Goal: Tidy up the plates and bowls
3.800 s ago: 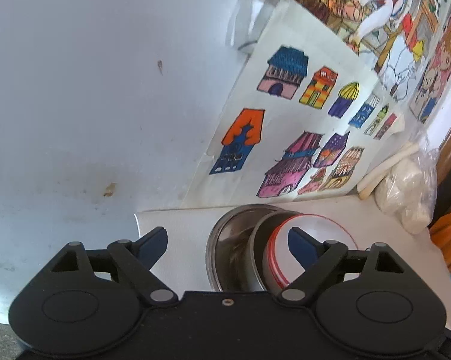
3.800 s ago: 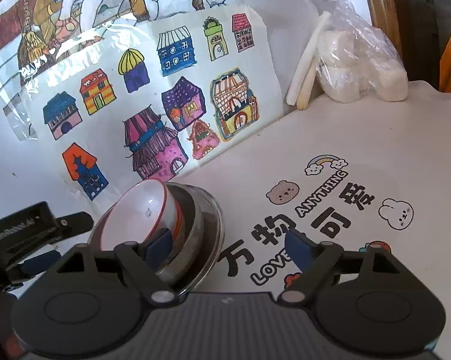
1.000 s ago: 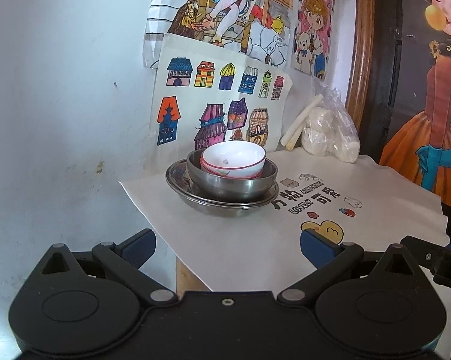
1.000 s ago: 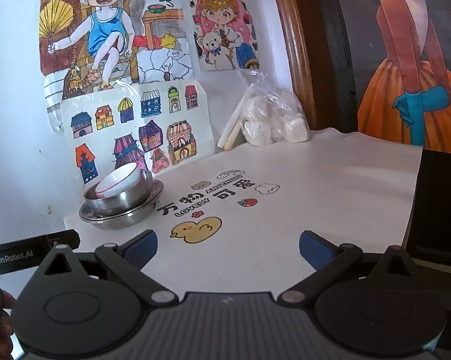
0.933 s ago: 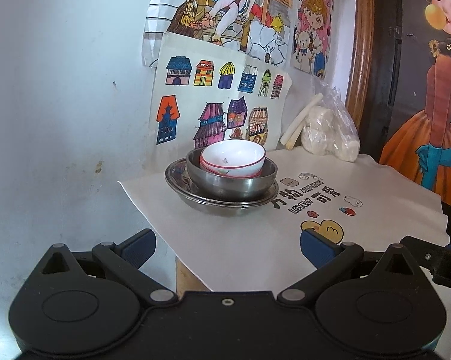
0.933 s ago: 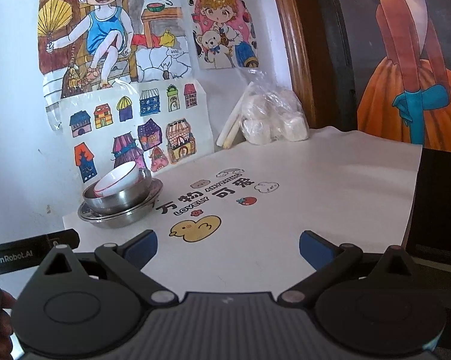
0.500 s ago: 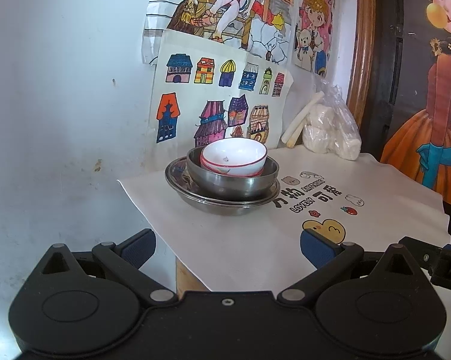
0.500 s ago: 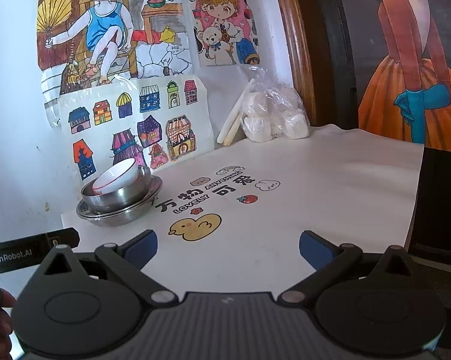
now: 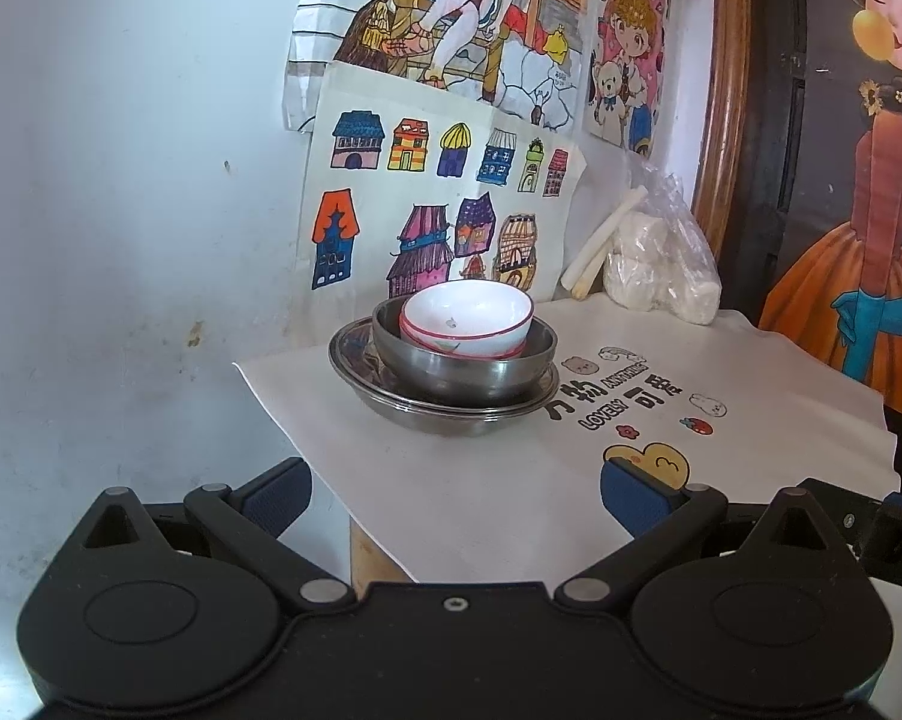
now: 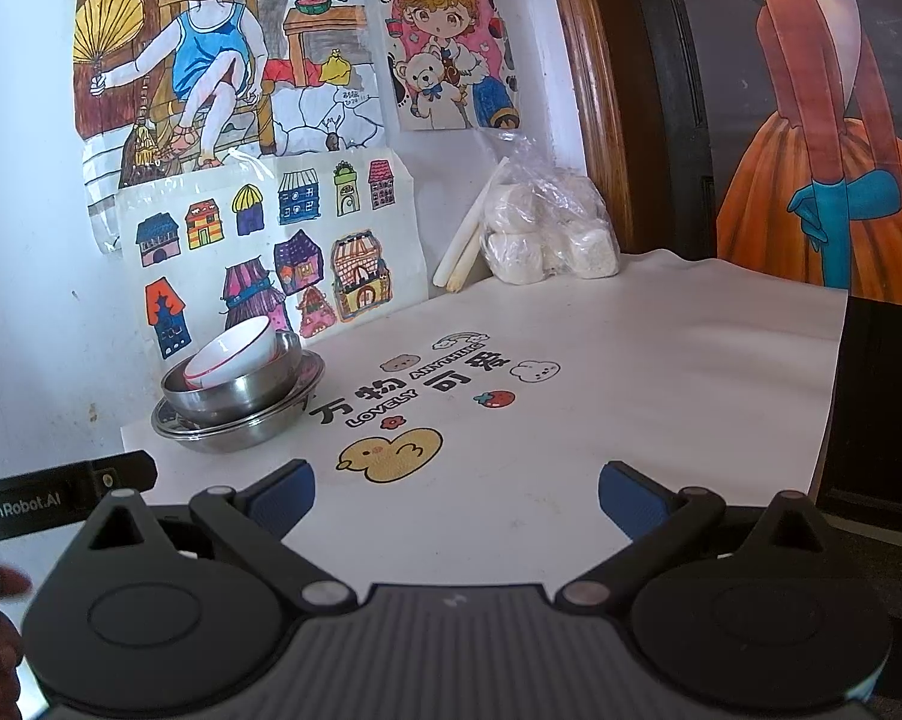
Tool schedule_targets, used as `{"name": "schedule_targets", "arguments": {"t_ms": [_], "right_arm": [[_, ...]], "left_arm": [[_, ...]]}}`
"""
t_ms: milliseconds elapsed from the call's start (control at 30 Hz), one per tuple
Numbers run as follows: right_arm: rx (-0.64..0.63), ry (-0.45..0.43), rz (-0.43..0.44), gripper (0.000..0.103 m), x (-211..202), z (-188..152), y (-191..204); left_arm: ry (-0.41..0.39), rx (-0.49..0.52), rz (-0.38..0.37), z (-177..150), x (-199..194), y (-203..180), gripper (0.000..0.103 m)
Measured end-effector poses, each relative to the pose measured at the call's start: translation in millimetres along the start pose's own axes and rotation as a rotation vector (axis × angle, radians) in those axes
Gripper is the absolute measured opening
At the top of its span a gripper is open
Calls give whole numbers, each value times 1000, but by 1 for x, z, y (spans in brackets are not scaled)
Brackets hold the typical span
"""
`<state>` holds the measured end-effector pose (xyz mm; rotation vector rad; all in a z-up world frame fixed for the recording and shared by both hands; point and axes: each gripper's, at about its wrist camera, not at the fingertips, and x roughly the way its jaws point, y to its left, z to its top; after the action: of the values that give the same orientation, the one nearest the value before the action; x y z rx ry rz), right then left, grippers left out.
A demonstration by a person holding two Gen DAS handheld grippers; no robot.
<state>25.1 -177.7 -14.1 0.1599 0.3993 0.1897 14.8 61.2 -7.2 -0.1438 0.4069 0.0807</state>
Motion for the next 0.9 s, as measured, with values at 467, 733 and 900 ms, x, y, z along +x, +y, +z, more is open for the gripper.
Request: {"name": "schedule_targets", "arguments": {"t_ms": [467, 733, 900], "right_arm": [[-4, 0, 2, 103, 1, 0, 0], [-7, 6, 5, 103, 1, 0, 1], [-7, 12, 9, 103, 3, -1, 1]], "left_arm": [[0, -17, -46, 0, -2, 1, 102], [6, -13, -45, -1, -1, 0, 102], [12, -11, -41, -1, 1, 0, 102]]}}
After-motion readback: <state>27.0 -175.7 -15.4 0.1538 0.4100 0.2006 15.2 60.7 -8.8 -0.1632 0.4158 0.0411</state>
